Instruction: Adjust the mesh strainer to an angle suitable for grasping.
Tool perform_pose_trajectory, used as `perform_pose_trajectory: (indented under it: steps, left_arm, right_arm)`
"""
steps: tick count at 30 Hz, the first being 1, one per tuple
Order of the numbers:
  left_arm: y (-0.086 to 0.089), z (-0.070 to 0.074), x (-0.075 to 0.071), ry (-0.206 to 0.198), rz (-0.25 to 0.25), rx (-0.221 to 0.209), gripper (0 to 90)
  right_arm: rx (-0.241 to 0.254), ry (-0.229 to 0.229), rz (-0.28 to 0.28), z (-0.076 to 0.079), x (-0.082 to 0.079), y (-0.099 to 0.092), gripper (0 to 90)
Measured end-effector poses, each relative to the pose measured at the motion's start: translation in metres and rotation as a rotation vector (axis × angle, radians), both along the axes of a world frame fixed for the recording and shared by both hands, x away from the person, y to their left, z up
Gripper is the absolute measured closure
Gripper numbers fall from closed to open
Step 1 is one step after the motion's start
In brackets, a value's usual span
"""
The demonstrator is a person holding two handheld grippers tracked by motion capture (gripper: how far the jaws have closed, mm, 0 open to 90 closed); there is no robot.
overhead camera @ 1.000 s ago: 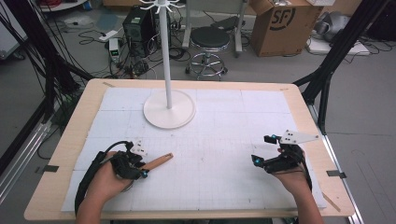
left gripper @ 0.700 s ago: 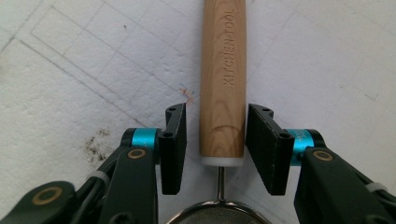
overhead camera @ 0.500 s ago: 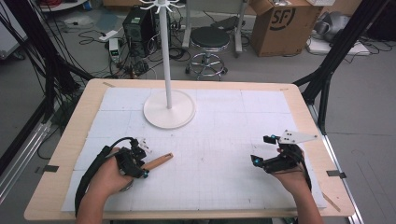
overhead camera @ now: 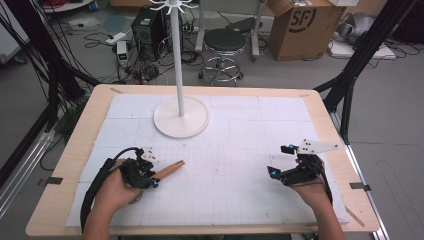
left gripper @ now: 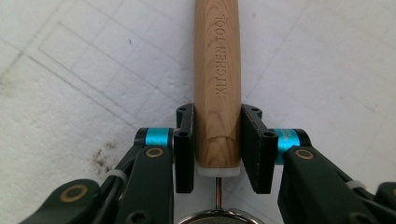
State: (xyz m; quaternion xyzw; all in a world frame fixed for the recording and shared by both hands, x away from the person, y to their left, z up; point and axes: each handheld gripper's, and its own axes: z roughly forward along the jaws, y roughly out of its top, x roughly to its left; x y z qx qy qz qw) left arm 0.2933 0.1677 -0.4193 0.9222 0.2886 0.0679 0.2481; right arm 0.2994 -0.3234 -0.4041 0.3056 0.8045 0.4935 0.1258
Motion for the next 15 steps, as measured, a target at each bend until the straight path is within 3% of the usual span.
perform_pose_trajectory:
  steps: [8,15]
  left_arm:
    - [0.006,0.018,-0.005,-0.077,-0.025,-0.176,68.6]
    - [0.008,0.021,-0.006,-0.093,-0.029,-0.202,68.6]
  right_arm:
    - [0.004,-0.004,-0.006,0.000,0.000,-0.001,1.3]
    - [-0.003,0.002,-0.009,0.000,-0.001,0.000,1.3]
